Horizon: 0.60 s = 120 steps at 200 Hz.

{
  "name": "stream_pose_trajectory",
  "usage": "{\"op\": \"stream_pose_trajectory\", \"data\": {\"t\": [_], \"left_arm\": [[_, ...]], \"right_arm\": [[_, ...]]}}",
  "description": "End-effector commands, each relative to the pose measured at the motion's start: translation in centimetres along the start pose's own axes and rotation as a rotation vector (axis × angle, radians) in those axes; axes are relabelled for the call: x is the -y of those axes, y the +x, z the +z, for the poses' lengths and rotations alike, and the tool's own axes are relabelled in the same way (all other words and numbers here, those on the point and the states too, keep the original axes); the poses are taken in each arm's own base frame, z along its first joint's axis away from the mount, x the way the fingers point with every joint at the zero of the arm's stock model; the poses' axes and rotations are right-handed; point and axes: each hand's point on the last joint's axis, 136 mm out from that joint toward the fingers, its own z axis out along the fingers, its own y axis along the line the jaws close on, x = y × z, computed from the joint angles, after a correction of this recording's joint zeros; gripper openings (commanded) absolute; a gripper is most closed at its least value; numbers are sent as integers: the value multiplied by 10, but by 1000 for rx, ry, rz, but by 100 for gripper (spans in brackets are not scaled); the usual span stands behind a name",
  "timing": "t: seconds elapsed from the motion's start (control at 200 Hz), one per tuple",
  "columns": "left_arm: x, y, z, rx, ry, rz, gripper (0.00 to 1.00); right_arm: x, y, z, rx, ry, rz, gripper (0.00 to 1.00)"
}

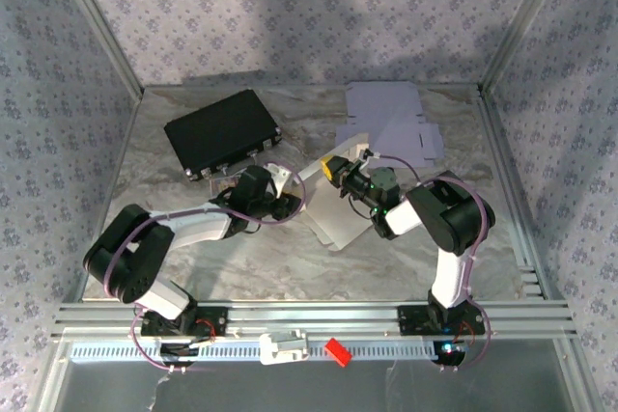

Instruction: Fold the paper box

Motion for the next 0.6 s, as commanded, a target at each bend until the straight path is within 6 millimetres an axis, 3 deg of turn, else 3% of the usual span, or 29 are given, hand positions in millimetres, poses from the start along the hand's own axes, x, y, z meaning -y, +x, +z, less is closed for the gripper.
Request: {"op": "stream_pose_trajectory", "data": {"t": [0.0, 0.375, 0.595], "left_arm": [[-5, -17, 3, 49, -49, -26, 43], [-17, -20, 8, 77, -212, -117, 43], [-27, -21, 9, 81, -294, -159, 36]], "right_arm": [[21, 6, 1, -12, 66, 31, 0], [23, 10, 3, 18, 73, 34, 0], [24, 8, 3, 39, 83, 42, 0]]}}
